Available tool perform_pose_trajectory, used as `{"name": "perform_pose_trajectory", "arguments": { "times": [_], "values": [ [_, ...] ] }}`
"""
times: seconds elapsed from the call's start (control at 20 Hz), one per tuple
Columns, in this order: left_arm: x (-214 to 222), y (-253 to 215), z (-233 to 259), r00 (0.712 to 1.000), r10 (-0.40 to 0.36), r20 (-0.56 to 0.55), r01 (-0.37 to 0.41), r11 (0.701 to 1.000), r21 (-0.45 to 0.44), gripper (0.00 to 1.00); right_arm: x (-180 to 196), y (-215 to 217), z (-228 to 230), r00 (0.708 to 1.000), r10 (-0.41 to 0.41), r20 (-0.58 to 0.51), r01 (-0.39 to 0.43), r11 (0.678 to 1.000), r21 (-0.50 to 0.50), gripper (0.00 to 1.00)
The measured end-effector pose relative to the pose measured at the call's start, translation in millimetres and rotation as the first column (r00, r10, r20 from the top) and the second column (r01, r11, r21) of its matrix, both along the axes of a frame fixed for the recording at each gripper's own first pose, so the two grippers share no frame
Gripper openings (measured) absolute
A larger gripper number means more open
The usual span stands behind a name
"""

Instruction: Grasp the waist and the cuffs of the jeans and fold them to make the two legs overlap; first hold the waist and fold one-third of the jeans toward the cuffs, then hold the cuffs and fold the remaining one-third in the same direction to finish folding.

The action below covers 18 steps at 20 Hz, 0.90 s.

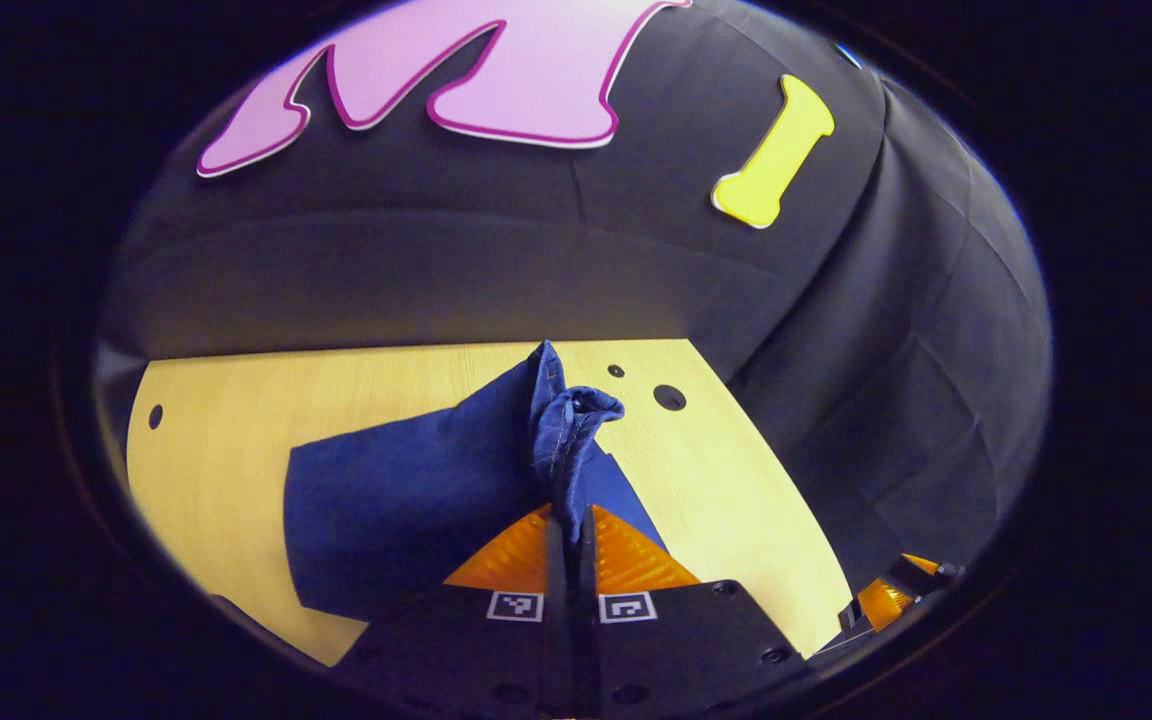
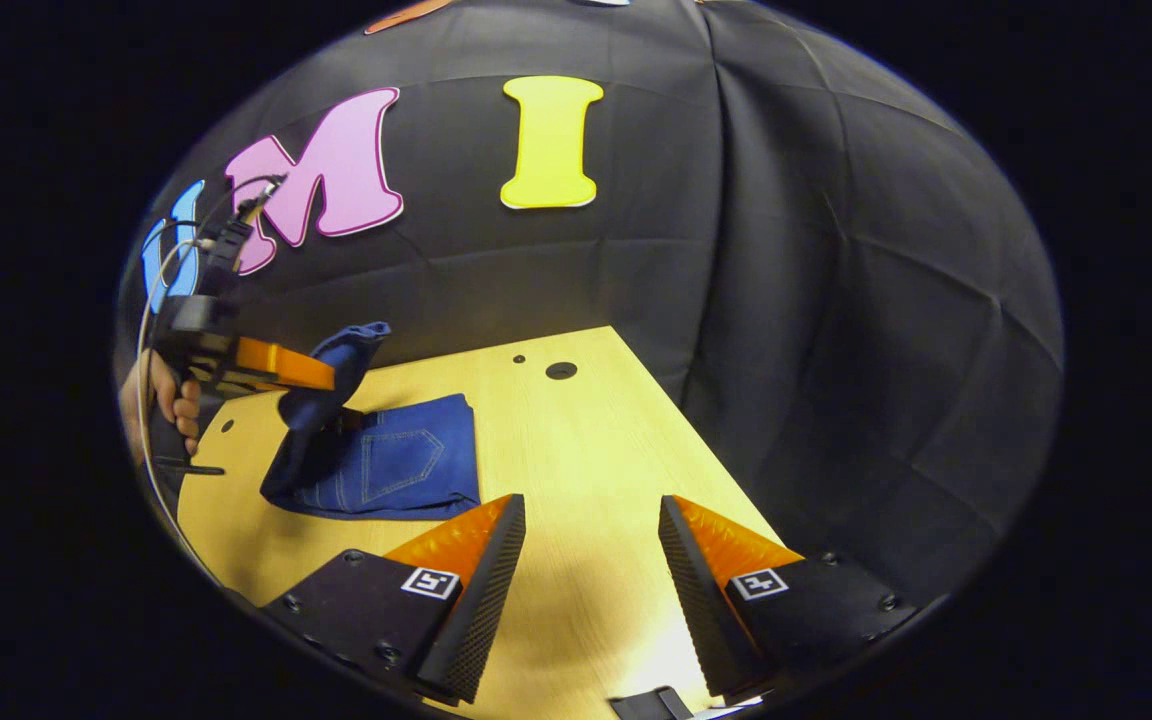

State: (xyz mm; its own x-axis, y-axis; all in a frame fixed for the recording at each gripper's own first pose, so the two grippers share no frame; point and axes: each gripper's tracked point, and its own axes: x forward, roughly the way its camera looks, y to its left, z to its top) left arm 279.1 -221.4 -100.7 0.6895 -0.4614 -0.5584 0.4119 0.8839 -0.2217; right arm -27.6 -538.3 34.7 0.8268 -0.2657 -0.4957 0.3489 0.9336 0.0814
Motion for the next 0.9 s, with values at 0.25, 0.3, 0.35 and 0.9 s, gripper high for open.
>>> {"name": "perform_pose_trajectory", "arguments": {
  "times": [0.25,0.3,0.35,0.9],
  "values": [
    [-10.6,-32.8,-35.1,0.997,-0.044,-0.056,0.046,0.998,0.037,0.12,-9.7,2.8,-11.8,1.0,0.0,-0.025,0.0,1.0,0.015,0.83],
    [-20.5,-37.0,-29.5,0.996,-0.068,-0.061,0.068,0.998,-0.004,0.23,-12.1,3.9,-11.4,1.0,0.003,-0.023,-0.003,1.0,0.02,0.83],
    [-26.2,-35.7,-24.7,0.996,-0.07,-0.055,0.069,0.997,-0.017,0.34,-13.1,5.6,-11.1,1.0,0.008,-0.021,-0.007,1.0,0.023,0.83],
    [-127.2,102.4,55.8,0.951,0.087,0.297,-0.089,0.996,-0.008,0.97,1.6,83.5,44.7,0.982,0.168,0.087,-0.17,0.985,0.009,0.83]
  ]
}}
